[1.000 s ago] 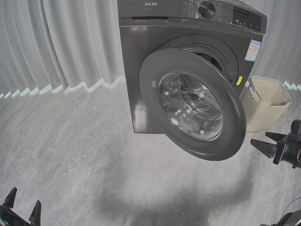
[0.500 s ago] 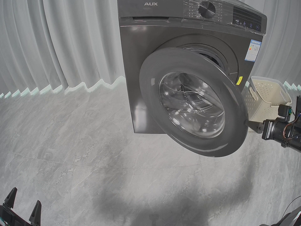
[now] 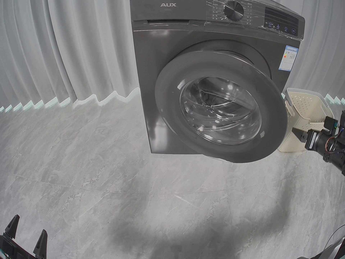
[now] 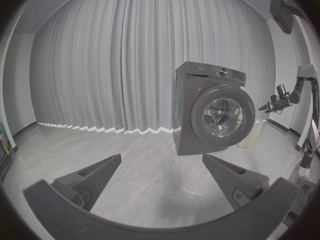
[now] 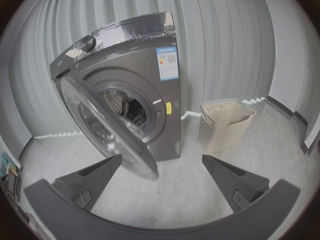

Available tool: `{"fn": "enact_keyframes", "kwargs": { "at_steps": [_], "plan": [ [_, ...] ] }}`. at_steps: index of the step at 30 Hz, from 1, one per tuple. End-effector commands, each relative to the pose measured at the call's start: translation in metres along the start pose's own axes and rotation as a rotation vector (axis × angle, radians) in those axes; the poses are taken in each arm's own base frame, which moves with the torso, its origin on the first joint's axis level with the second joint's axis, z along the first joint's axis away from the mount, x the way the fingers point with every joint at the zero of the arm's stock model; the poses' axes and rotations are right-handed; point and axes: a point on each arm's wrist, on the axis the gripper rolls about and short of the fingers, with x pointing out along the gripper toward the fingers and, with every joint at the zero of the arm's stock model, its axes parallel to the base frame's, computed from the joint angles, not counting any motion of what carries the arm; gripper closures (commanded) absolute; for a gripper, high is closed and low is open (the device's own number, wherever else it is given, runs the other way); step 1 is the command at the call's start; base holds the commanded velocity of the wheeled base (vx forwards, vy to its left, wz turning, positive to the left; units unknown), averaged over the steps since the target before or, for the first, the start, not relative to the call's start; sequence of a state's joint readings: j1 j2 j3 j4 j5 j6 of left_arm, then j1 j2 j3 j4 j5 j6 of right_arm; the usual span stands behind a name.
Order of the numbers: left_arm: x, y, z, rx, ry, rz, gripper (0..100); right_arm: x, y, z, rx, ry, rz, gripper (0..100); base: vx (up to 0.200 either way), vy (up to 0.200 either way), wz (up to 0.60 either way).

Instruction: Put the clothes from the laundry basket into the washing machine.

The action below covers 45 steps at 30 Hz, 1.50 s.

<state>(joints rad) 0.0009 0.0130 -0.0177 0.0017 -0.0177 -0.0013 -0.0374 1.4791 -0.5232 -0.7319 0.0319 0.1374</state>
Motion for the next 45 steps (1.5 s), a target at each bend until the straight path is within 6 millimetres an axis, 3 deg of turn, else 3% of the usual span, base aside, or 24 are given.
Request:
{"fn": "enact_keyframes", "kwargs": {
  "at_steps": [1,9,15,20,33,45],
  "plan": [
    [0.000,0.000,-0.005,0.000,0.005,0.001,0,-0.023,0.008,-0.022,-0.034,0.059,0.086,0,0.000,-0.200,0.00],
    [0.000,0.000,-0.005,0.001,0.005,0.001,0,-0.062,0.027,-0.053,-0.117,0.139,0.265,0,0.000,-0.200,0.00],
    [0.000,0.000,-0.005,0.001,0.005,0.001,0,-0.071,0.049,-0.063,-0.116,0.187,0.483,0,0.000,-0.067,0.00],
    [0.000,0.000,-0.005,0.000,0.005,0.003,0,-0.068,0.062,-0.057,-0.075,0.187,0.539,0,0.000,0.000,0.00],
    [0.000,0.000,-0.005,0.001,0.005,0.005,0,-0.059,0.077,-0.044,-0.058,0.133,0.587,0,0.200,0.000,0.00],
    [0.000,0.000,-0.005,0.000,0.005,0.006,0,-0.016,0.088,-0.035,-0.053,0.078,0.488,0,0.033,0.000,0.00]
  ]
}}
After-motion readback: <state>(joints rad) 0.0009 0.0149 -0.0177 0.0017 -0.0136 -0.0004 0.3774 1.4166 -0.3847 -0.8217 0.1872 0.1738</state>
